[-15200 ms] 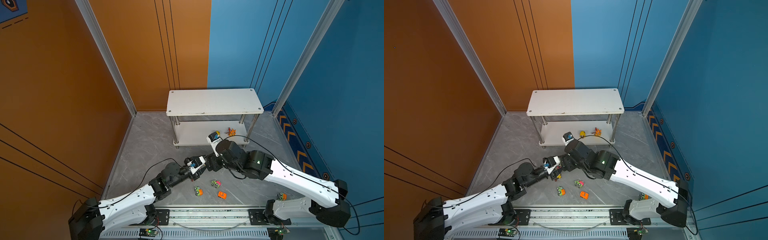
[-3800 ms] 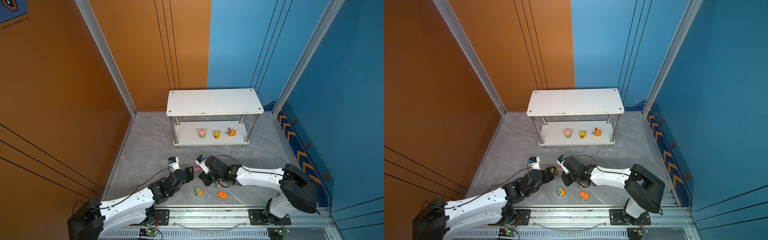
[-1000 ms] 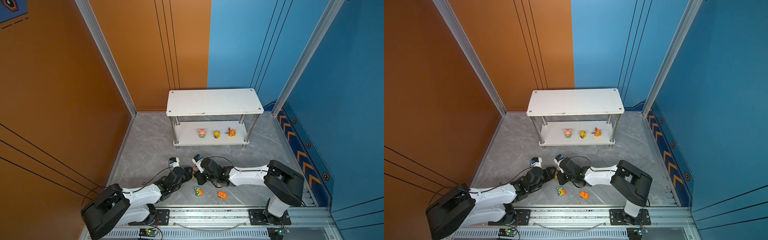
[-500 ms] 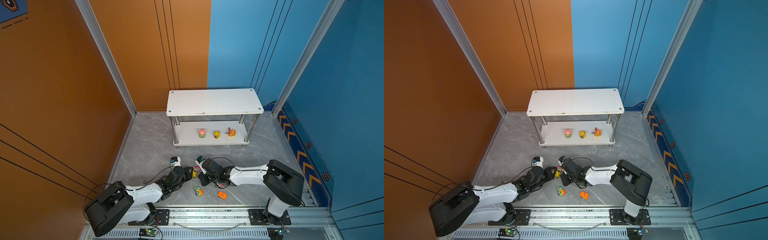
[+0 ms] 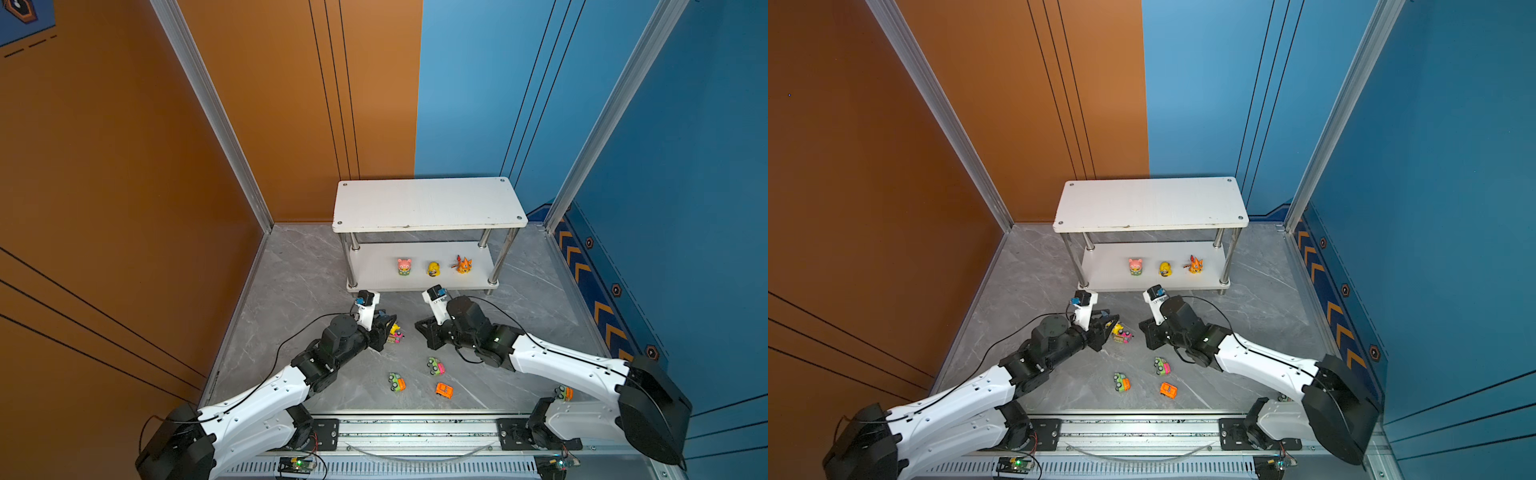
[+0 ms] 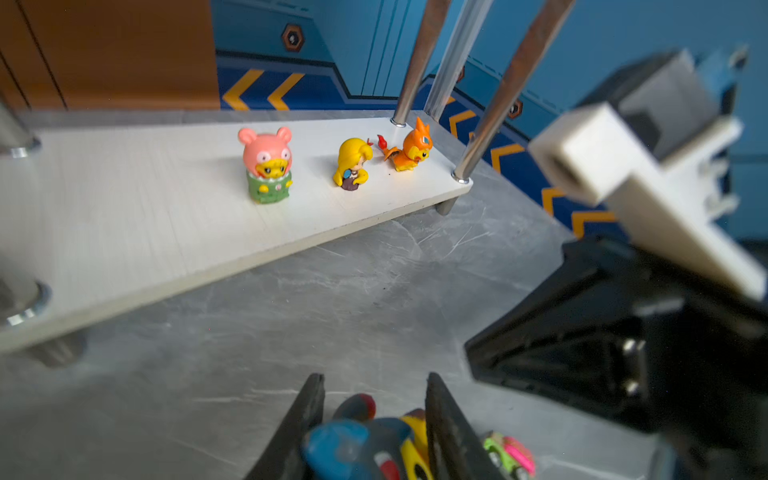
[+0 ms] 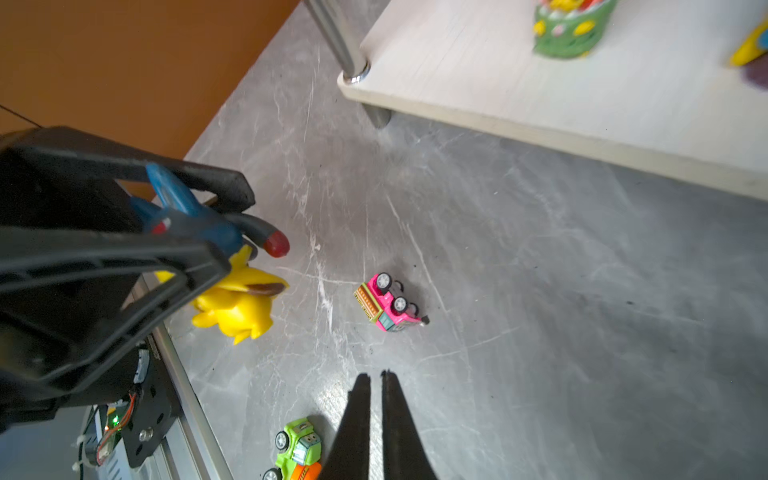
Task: Place and organize the plastic toys onto the shelf
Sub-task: 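Carry the Pikachu figure with the left gripper toward the lower shelf while the right withdraws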
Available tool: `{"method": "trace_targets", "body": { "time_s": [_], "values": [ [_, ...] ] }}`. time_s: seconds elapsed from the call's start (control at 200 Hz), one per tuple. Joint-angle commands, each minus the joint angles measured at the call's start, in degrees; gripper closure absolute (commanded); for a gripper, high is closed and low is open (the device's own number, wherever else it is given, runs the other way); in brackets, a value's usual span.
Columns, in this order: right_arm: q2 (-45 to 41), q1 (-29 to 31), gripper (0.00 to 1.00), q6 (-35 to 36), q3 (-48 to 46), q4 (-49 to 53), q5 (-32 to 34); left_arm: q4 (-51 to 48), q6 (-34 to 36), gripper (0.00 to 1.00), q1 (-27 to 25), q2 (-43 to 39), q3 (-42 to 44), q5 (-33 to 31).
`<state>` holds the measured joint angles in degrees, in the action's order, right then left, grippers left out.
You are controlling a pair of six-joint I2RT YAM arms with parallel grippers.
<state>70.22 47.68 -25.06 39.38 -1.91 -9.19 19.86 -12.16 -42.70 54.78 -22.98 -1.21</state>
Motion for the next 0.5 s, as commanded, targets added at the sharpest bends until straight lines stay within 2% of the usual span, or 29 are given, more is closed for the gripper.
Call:
{"method": "trace_targets", "body": {
  "time_s": [0.0, 0.15, 0.245, 0.491],
  "values": [
    [-4.5, -1.4, 0.89, 2.2, -2.0, 6.6, 1.0, -4.3, 21.9, 1.0, 0.2, 2.8, -5.6, 1.3],
    [-9.5, -3.6, 0.89, 2.4, -4.2, 8.4, 1.4, -5.8, 36.0, 1.0, 2.6, 9.3, -11.8, 3.6],
    [-10.9, -4.6, 0.89, 2.3, -5.3, 8.5, 1.2, -6.3, 40.1, 1.0, 6.8, 13.3, -15.1, 8.7],
    [-11.5, -5.6, 0.9, 2.1, -5.8, 8.0, 0.7, -7.7, 48.4, 1.0, 14.8, 24.7, -22.5, 16.6]
  ]
}}
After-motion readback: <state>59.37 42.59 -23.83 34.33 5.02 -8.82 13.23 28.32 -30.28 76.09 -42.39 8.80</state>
